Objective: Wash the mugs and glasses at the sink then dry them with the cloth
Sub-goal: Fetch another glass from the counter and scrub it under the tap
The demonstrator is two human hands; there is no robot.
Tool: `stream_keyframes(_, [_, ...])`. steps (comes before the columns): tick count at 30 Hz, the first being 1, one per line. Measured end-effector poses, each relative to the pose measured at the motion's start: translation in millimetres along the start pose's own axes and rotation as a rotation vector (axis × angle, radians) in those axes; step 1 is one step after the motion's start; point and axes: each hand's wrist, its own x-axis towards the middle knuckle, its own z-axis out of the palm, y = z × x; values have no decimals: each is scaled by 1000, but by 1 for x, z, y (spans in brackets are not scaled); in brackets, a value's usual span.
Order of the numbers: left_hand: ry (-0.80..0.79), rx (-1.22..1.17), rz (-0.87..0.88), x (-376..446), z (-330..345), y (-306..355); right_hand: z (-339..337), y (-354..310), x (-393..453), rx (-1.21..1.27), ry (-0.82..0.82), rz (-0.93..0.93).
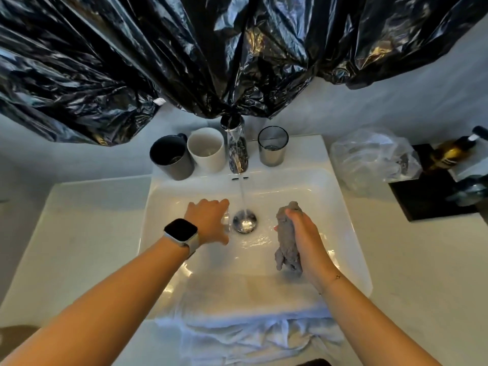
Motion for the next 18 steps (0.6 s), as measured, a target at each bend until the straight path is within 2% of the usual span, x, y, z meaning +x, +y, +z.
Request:
stream_keyframes(5, [-108, 352, 1, 3, -12, 6, -4, 4, 4, -150, 90, -130])
stream_keyframes(10, [-85, 457, -14, 6, -18, 11, -4, 5, 8, -171, 73, -141])
stream_keyframes(14, [-1, 281, 14, 7, -19, 4, -7, 5, 15, -197, 72, -139])
stream_keyframes(18, [231, -259, 58, 17, -15, 1, -11, 2, 26, -114, 62, -65])
